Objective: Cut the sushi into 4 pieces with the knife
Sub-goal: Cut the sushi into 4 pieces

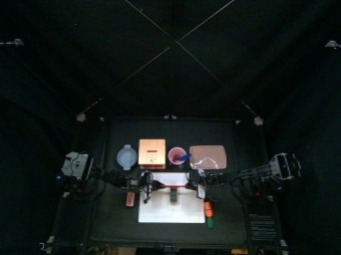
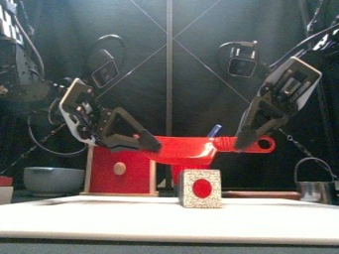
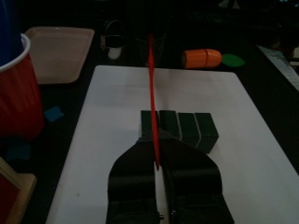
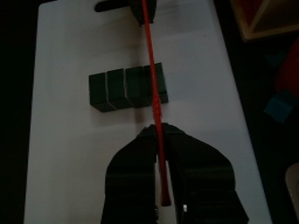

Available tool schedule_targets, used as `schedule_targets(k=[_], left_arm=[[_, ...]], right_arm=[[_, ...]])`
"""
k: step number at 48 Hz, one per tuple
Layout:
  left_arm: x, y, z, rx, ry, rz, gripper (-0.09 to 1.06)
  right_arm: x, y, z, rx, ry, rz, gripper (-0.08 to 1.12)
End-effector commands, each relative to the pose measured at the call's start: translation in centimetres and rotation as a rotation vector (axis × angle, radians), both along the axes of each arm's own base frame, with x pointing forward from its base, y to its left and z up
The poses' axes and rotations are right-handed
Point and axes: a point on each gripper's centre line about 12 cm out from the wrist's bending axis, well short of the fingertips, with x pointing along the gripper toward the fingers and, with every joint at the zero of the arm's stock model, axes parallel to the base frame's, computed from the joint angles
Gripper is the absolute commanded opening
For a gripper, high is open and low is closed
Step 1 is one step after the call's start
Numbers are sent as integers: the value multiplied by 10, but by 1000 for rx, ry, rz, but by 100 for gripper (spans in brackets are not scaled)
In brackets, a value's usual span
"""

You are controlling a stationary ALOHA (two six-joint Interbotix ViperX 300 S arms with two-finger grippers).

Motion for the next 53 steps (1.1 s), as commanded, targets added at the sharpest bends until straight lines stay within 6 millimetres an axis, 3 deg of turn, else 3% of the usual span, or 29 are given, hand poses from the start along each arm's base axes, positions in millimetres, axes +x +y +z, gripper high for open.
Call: schedule_targets(k=[1,41,53], left_arm=[[14,1,14,-8,-72,13,25],[15,-3,5,-15,1,10,25],[16,-4,-10,-19,44,16,25]], right_arm=[[6,-1,8,6,-32,-6,10],[10,2,-4,5,6,1,10],[15,2,-12,5,29,2,10]])
